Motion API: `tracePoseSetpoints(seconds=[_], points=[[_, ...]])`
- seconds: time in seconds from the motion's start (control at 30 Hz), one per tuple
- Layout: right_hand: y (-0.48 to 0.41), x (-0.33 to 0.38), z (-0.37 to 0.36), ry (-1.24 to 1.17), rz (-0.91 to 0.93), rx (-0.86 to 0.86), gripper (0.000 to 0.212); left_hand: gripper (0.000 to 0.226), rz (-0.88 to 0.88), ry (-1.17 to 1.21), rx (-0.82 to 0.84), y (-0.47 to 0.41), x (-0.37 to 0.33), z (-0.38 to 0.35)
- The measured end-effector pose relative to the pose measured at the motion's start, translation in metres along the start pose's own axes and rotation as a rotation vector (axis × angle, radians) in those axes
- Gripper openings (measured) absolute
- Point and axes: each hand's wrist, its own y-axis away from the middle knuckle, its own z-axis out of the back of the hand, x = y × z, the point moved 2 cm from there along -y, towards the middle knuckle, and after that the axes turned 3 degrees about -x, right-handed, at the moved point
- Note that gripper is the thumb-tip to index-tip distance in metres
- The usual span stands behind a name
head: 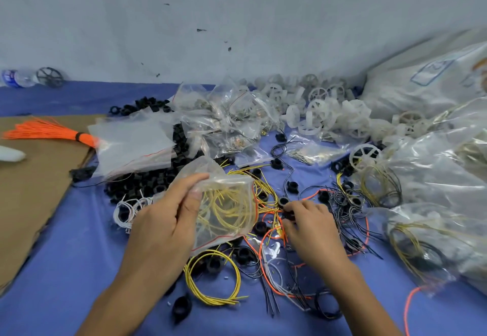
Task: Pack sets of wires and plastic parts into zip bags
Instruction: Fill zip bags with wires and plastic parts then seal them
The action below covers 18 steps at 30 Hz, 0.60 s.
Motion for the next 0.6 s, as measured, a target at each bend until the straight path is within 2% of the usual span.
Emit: tracePoseSetpoints(seconds=[0.1,0.23,0.3,0.37,0.43,0.5,0.53,0.6], points=[[-0.01,-0.004,-0.008,0.009,0.01,-0.058,0.025,0.029,0.0,0.002,0.017,0.004,0.0,-0.002],[-0.011,-0.007,-0.005,0.034,-0.013,0.021,0.021,0.03,-0.011,0.0,0.036,0.006,-0.003,-0.004],[-0.003,-0.006,0.01,-0.104,-0.014,-0.01,0.019,0.028,-0.02,-0.01,0.044,0.007,-0.005,-0.005],[0.01,-0.003,0.035,-0.412,-0.004,-0.022,0.009,0.025,-0.023,-0.016,0.053,0.008,-0.006,-0.007],[0.026,0.009,0.061,-0.801,0.048,0.249,0.011,0.027,-0.023,-0.011,0.072,0.009,-0.007,-0.01],[0.045,0.027,0.078,-1.004,0.143,0.528,0.015,0.028,-0.023,-0.008,0.089,0.009,-0.009,-0.013],[0.051,0.036,0.082,-1.029,0.188,0.576,0.013,0.029,-0.026,-0.008,0.097,0.01,-0.01,-0.014],[0.057,0.053,0.082,-0.97,0.237,0.486,0.007,0.031,-0.031,-0.023,0.112,0.011,-0.013,-0.016]])
